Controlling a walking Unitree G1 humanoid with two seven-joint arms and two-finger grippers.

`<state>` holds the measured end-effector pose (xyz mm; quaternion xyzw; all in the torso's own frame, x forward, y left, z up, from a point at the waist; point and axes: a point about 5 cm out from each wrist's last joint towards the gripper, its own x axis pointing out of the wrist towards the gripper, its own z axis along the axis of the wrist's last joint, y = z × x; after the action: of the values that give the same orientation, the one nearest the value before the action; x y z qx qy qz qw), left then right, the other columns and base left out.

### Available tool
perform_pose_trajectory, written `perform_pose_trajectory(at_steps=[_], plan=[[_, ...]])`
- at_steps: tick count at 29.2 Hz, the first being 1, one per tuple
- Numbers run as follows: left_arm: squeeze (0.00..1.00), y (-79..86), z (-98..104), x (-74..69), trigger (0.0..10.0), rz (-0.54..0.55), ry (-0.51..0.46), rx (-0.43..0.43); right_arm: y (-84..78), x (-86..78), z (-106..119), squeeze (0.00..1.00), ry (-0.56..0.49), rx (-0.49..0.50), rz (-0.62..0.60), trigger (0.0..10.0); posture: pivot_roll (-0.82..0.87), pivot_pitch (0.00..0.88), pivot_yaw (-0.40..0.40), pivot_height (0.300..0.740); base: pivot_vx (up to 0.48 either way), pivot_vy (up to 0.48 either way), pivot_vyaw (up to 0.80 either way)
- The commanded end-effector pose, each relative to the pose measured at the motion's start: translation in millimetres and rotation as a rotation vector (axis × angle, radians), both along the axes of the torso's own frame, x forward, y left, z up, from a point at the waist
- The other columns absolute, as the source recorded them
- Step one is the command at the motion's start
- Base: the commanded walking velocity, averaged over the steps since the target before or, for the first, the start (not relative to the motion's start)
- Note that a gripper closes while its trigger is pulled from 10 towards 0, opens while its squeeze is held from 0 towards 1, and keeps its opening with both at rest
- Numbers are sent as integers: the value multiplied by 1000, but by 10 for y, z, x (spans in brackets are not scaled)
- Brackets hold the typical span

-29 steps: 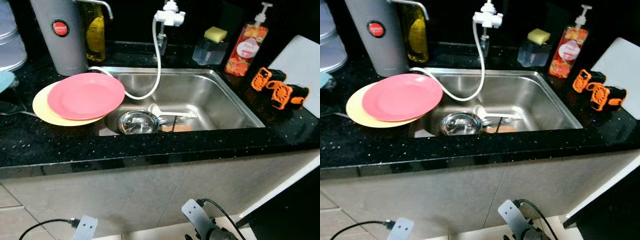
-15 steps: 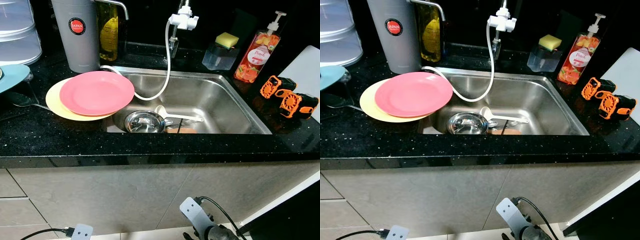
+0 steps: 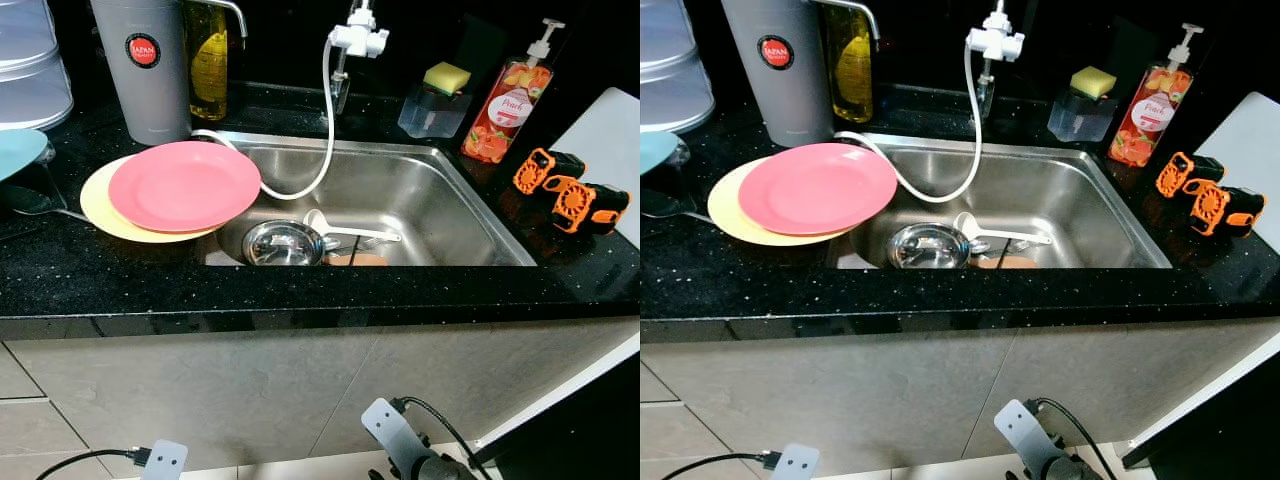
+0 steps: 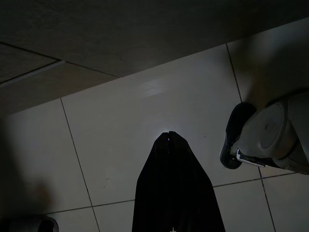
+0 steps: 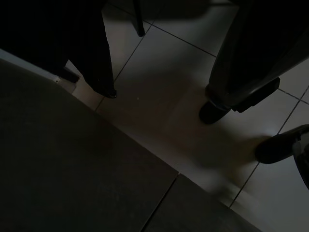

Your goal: Kitchen organization

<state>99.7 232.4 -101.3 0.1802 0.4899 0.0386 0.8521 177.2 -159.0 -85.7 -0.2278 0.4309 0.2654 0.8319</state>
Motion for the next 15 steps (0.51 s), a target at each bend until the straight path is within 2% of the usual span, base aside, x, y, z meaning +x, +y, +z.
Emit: perform_pose_trajectory(at_steps=[1,15], plan=[[0,-72,-25,-23,10000,-9,15,-19,-60,-15,-4,0,4,-12,-10,10000,187,0,-154,740,0,0,0],[0,-74,-46,-78,10000,5,43,-23,-65,-30,-11,0,10,-15,-7,10000,186,0,-157,740,0,0,0]])
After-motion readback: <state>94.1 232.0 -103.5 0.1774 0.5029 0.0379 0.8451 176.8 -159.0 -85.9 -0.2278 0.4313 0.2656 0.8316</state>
